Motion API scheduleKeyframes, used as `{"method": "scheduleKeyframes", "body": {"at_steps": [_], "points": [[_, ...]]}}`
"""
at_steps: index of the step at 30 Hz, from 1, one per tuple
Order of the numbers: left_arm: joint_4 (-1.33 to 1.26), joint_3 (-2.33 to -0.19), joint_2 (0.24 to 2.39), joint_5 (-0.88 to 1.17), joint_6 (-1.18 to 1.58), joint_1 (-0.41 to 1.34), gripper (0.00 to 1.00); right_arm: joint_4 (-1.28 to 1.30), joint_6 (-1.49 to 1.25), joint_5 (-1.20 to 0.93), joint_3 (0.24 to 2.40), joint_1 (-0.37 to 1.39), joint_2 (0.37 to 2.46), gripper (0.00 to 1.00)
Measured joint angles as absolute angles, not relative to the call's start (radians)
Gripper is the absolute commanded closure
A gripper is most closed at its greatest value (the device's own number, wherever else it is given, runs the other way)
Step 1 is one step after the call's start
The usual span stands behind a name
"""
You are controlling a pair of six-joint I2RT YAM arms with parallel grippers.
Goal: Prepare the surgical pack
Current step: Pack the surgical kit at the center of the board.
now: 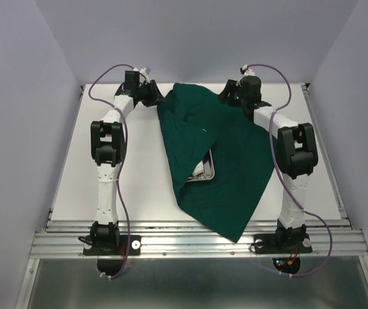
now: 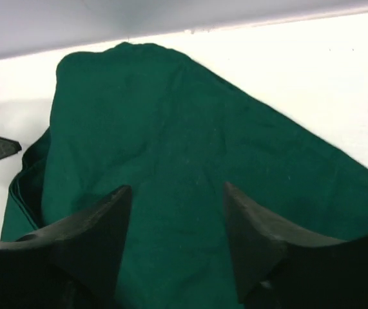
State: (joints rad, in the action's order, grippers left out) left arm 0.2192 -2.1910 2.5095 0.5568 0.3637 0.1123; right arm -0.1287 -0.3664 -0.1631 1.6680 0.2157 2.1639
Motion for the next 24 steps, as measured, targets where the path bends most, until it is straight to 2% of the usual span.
{"method": "scheduleKeyframes", "body": {"at_steps": [3,7,18,21,22,24], "points": [[0.236,-2.210,2.513,0.547,0.360,0.117,0.49,-0.116,-0.363,-0.152,1.598,0.216,2.119,0.57],[0.239,-2.233,2.514,0.537,0.348,0.128,0.39,-0.057,-0.369,-0.133,1.491,0.216,2.089,0.57],[0.300,-2.193,2.511,0.406,0.272,0.189,0.37,0.007,-0.411,-0.117,1.264,0.167,2.012,0.57],[0.336,-2.185,2.511,0.379,0.260,0.194,0.51,-0.003,-0.427,-0.118,1.238,0.151,1.997,0.62],[0.342,-2.185,2.511,0.374,0.258,0.194,0.66,-0.010,-0.432,-0.117,1.224,0.148,1.990,0.63],[0.350,-2.185,2.511,0.362,0.247,0.194,0.82,-0.020,-0.454,-0.122,1.194,0.132,1.974,0.68]]}}
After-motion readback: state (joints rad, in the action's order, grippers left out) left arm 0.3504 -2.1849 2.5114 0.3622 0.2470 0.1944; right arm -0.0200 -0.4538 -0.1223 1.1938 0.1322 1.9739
